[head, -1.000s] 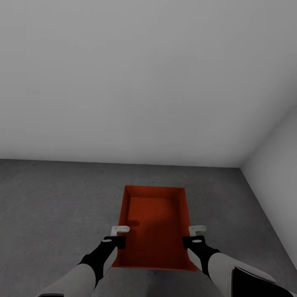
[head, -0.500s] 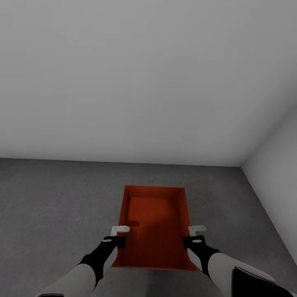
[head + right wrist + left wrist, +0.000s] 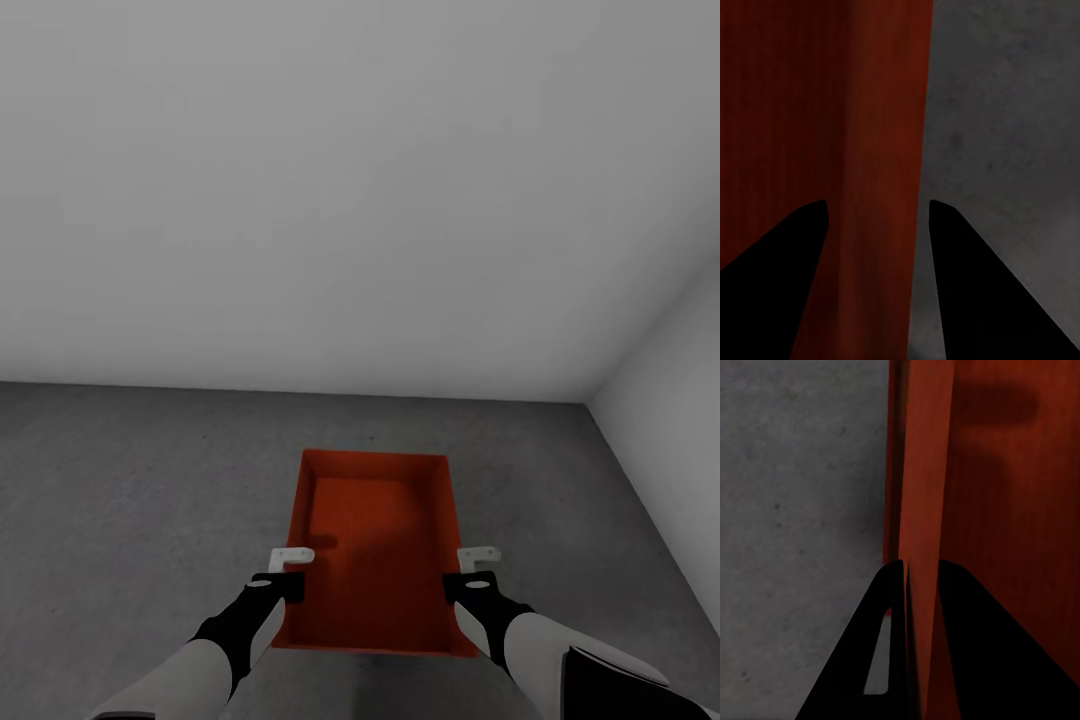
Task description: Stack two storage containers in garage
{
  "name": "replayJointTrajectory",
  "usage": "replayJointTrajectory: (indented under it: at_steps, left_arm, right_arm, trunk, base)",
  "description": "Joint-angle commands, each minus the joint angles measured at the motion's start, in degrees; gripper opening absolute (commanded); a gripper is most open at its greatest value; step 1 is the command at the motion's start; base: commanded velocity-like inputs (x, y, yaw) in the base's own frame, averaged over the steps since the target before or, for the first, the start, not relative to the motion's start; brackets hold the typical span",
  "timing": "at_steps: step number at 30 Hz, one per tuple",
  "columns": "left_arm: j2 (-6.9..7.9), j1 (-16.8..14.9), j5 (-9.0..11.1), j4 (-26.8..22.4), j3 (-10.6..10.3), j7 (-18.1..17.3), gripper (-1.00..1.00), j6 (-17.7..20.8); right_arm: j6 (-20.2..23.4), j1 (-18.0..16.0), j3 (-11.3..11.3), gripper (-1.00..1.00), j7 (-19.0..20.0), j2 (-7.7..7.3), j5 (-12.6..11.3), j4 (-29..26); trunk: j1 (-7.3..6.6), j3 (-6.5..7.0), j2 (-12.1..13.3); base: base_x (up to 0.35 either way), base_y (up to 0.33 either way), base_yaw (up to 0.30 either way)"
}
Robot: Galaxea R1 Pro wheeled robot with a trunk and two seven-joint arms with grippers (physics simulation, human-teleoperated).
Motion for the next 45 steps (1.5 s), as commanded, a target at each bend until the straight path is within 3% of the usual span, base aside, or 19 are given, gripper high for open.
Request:
replayJointTrajectory:
  at_steps: [1,11,16,27,32,38,45]
  left_arm:
    - [0.01,0.0,-0.2,0.07,1.12,0.05,-1.0,0.38]
    - [0.01,0.0,-0.28,0.08,1.12,0.05,-1.0,0.38]
    - [0.01,0.0,-0.29,0.08,1.12,0.05,-1.0,0.38]
    - [0.0,0.0,-0.29,0.16,1.12,0.05,-1.0,0.38]
    - [0.01,0.0,-0.29,0.16,1.12,0.05,-1.0,0.38]
    - [-0.01,0.0,-0.29,0.16,1.12,0.05,-1.0,0.38]
    - [-0.07,0.0,-0.29,0.18,1.12,0.05,-1.0,0.38]
  right_arm:
    - [-0.46,-0.06,0.13,-1.0,-0.27,-0.19,0.31,0.8]
    - [-0.46,-0.06,0.13,-1.0,-0.27,-0.19,0.31,0.8]
    - [-0.46,-0.06,0.13,-1.0,-0.27,-0.19,0.31,0.8]
    - [-0.46,-0.06,0.13,-1.0,-0.27,-0.19,0.31,0.8]
    - [-0.46,-0.06,0.13,-1.0,-0.27,-0.19,0.31,0.8]
    - [-0.46,-0.06,0.13,-1.0,-0.27,-0.19,0.31,0.8]
    - [-0.46,-0.06,0.13,-1.0,-0.27,-0.19,0.31,0.8]
  trunk:
    - [0.22,-0.22,-0.44]
    - [2.42,-2.01,-4.45]
    - [2.42,-2.01,-4.45]
    - [4.83,-3.99,-8.86]
    - [4.83,-3.99,-8.86]
    - [6.15,-5.07,-11.27]
    - [6.15,-5.07,-11.27]
  base:
    - [0.0,0.0,0.0]
    - [0.0,0.0,0.0]
    - [0.0,0.0,0.0]
    - [0.0,0.0,0.0]
    - [0.0,0.0,0.0]
    - [0.0,0.0,0.0]
    - [0.0,0.0,0.0]
